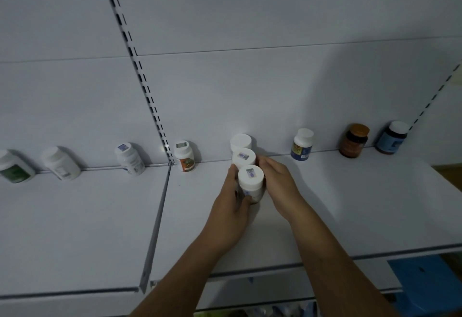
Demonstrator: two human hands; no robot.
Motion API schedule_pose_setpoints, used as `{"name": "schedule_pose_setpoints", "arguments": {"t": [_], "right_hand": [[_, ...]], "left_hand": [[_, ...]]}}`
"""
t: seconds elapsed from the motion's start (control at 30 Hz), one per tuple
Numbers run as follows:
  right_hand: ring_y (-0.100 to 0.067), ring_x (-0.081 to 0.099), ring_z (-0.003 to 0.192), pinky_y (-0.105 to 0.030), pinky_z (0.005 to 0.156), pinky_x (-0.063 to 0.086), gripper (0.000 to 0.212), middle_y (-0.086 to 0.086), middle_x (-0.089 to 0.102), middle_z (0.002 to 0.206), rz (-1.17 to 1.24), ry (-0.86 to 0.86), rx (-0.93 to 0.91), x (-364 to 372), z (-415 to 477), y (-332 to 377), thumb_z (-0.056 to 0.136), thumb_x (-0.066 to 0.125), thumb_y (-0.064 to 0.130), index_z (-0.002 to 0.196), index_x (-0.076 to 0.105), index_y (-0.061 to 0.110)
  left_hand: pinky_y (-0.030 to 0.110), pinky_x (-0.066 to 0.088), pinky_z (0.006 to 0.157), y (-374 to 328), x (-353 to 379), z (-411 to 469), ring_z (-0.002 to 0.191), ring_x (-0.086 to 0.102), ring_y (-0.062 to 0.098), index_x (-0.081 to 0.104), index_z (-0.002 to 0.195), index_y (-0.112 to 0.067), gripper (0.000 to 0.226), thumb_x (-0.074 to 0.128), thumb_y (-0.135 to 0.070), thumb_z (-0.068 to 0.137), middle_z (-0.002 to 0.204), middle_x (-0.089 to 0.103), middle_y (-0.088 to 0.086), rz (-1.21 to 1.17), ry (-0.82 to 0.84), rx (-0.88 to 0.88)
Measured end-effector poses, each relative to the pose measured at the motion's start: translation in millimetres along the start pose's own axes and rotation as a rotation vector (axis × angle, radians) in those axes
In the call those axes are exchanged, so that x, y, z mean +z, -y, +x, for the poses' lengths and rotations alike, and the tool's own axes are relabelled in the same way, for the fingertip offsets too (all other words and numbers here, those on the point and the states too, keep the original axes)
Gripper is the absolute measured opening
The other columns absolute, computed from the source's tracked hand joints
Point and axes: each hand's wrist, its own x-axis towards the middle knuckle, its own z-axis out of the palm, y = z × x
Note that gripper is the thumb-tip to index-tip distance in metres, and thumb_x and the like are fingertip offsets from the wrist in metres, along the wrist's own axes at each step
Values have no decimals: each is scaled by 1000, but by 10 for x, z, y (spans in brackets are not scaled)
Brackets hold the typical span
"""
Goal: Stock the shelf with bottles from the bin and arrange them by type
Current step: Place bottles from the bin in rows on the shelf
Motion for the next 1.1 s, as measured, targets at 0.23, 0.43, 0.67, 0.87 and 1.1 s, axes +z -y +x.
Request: {"name": "schedule_pose_setpoints", "arguments": {"t": [0.23,0.43,0.67,0.87,1.1], "right_hand": [[8,51,124,-19,111,40,33,15,59,136,-214,-132,-304,-149,-204,309,110,49,26,140,60,22],[-7,38,143,-34,119,33,52,13,44,155,-605,173,-548,401,-554,1015,104,49,49,153,41,33],[-17,26,153,-45,125,26,70,7,33,165,-816,597,-776,1839,-981,1212,101,47,62,160,25,32],[-17,14,159,-47,129,17,74,8,17,172,-882,865,-881,2953,-1503,1093,101,41,64,163,12,35],[-16,17,156,-42,127,17,75,9,20,170,-920,1030,-1000,4431,-2299,1027,100,43,65,162,13,36]], "left_hand": [[29,34,125,-242,-667,20,147,32,-13,33,163,-33,76,70,-44,97,161,36,-29,105,-164,43],[39,34,124,-530,-1709,-98,153,36,14,29,164,-25,82,58,-62,97,166,39,-4,631,-191,158],[46,38,122,-379,-2762,-1181,152,37,18,28,164,-30,91,36,-85,91,168,37,-5,989,-311,-151],[52,30,126,-150,-3574,-2342,157,27,17,18,165,-37,91,35,-87,91,172,27,-8,1060,-447,-468],[47,22,128,183,-4392,-3695,158,22,14,14,165,-41,88,43,-83,93,172,21,-14,986,-612,-654]]}}
